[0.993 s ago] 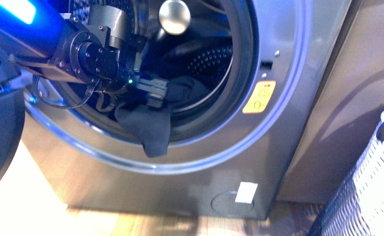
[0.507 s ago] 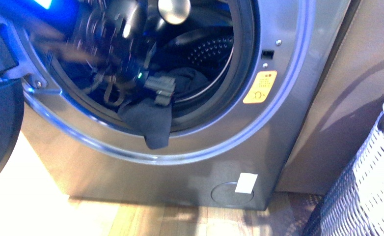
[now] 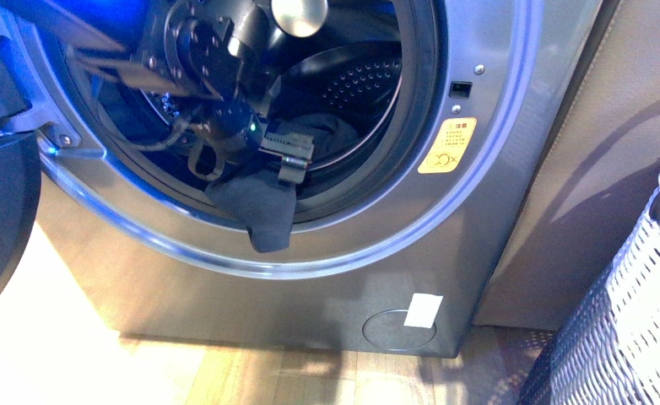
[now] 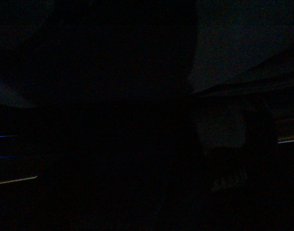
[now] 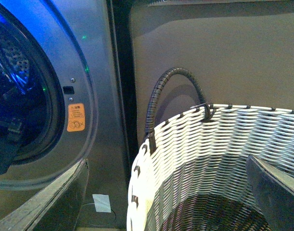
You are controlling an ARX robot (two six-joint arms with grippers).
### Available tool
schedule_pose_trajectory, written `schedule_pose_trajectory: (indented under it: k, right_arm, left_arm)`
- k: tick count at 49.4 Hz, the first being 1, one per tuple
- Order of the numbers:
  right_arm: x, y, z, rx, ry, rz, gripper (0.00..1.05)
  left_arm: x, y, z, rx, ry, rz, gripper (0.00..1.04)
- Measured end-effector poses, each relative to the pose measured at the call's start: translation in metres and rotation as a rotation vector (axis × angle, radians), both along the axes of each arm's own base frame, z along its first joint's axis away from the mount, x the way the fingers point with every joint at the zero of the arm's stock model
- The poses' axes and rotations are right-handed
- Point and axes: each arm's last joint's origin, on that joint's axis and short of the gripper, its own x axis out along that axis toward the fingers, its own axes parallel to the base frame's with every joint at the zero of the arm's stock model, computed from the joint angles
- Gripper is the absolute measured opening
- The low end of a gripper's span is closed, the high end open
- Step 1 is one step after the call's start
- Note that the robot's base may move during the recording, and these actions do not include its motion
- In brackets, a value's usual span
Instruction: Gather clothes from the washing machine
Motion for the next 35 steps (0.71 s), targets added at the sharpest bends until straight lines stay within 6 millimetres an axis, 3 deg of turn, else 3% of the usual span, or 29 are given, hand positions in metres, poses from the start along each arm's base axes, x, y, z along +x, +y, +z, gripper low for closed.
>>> schedule_pose_trajectory:
  k: [4,7,20,35]
  right_arm:
    - [0.000,0.000,0.000,0.000,0.000,0.000,0.97]
    - [0.000,0.000,0.000,0.000,0.000,0.000,0.97]
    - [0.000,0.000,0.000,0.000,0.000,0.000,0.97]
    - [0.000,0.000,0.000,0.000,0.000,0.000,0.97]
  left_arm:
    - [-0.001,0.000,-0.001,0.011,-0.006,-0.001,0.98]
    - [-0.002,-0.001,-0.001,0.021,-0.012,-0.010,0.91]
    - [-0.008,-0.002,-0.004,0.035,-0.007,-0.040,0.47]
    - [-0.023,0.009,0.000,-0.008,-0.060,-0.058,0.09]
